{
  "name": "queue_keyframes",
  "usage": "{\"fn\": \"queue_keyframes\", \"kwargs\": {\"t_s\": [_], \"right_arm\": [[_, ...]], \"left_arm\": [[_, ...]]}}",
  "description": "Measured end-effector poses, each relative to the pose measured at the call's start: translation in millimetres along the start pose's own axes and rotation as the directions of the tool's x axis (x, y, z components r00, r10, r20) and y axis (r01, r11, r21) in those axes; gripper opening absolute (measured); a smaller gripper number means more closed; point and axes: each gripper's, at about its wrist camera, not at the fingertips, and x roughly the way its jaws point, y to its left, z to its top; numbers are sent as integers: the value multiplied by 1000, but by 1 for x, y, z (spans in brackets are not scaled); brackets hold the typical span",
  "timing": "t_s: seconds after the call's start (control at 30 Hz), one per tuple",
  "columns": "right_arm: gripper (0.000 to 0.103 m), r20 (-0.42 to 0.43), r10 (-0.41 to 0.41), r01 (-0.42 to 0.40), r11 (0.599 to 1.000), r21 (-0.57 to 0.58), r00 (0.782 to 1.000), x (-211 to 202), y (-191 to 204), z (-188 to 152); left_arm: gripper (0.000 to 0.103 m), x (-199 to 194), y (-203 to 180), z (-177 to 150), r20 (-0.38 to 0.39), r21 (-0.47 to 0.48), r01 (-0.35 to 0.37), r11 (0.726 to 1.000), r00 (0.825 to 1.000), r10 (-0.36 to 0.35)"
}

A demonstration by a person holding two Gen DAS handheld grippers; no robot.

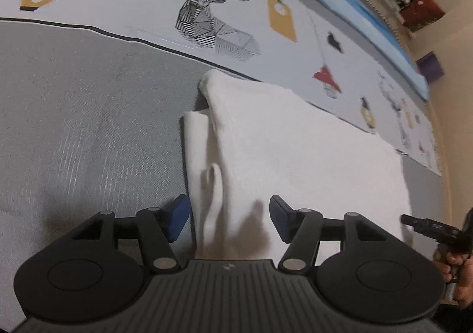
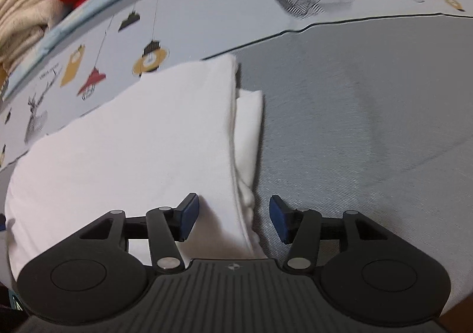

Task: Fold small clothes

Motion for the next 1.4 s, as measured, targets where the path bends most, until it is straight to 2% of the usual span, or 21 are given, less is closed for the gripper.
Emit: {"fn": "queue_keyframes", "kwargs": {"t_s": [0.17, 0.23, 0.3, 0.33, 0.37, 0.43, 0.5, 0.57, 0.67, 0.73, 0.77, 0.8, 0.83, 0.93, 1.03, 1.1, 1.13, 1.17, 1.2, 1.3, 1.4], "right_arm": [[57, -16, 7, -7, 999, 42, 1000, 11, -5, 11], [56, -15, 18, -17, 998, 56, 1000, 14, -6, 15], [47, -12, 25, -25, 998, 50, 1000, 18, -5, 17], [33, -9, 38, -38, 998, 45, 999, 19, -4, 18], [24, -3, 46, -46, 998, 47, 999, 19, -3, 19], [13, 6, 65, -65, 996, 62, 998, 19, -3, 23], [12, 36, 71, -74, 993, 91, 997, 15, -5, 28], [11, 106, 87, -96, 992, 85, 991, 6, 1, 33], [12, 217, 104, -114, 993, 35, 971, -6, 13, 39], [16, 252, 49, -58, 998, 27, 967, -6, 19, 42], [26, 258, -8, 0, 1000, 30, 966, -4, 22, 43], [34, 246, -43, 37, 999, 30, 968, -3, 22, 42], [49, 220, -47, 41, 999, 33, 974, -1, 19, 42], [50, 113, 9, -14, 999, 48, 994, 7, 10, 39], [50, 35, -7, 8, 1000, -14, 999, 15, 10, 30], [50, 20, -6, 7, 1000, -10, 1000, 14, 10, 25], [50, 19, 3, -3, 1000, 5, 1000, 13, 9, 25], [50, 17, 10, -10, 1000, 20, 1000, 13, 7, 24], [50, 14, 13, -13, 1000, 28, 1000, 12, 7, 23], [50, 17, 9, -9, 1000, 27, 1000, 10, 8, 21], [50, 12, 16, -16, 999, 31, 1000, 10, 8, 21]], "left_arm": [[64, 18, 4, 9, -35, -27, -77, 997, 997, 76], [55, 20, 2, 13, -18, -17, -71, 997, 997, 71], [33, 23, -1, 16, -16, -6, -58, 998, 998, 58], [27, 25, -3, 18, -13, 0, -53, 999, 999, 53], [16, 25, -4, 19, -9, 9, -45, 999, 999, 45], [14, 24, -9, 24, 23, 35, -45, 998, 999, 45], [13, 15, -13, 28, 91, 46, -43, 998, 995, 38], [13, 0, -20, 33, 190, 57, -21, 998, 982, 10], [17, -11, -27, 38, 277, 59, -52, 997, 960, 33], [36, -12, -24, 39, 278, 30, -70, 997, 959, 59], [56, -11, -19, 39, 248, 16, -44, 999, 968, 38], [65, -6, -14, 38, 204, 3, -16, 1000, 979, 15], [65, -2, -10, 36, 157, -6, -8, 1000, 988, 8], [65, 6, 3, 30, 79, -2, -31, 1000, 996, 32], [64, 17, 17, 24, -12, -45, -16, 999, 1000, 16], [61, 18, 19, 17, -23, -30, -14, 999, 1000, 13], [55, 17, 17, 15, -18, -10, -15, 1000, 1000, 15], [37, 18, 16, 12, -28, 1, -5, 1000, 1000, 5], [32, 20, 17, 11, -43, 1, 9, 1000, 999, -9], [23, 18, 10, 5, -33, 54, 5, 999, 999, -3], [18, 8, 17, 4, -13, 19, 27, 999, 1000, -27]]}}
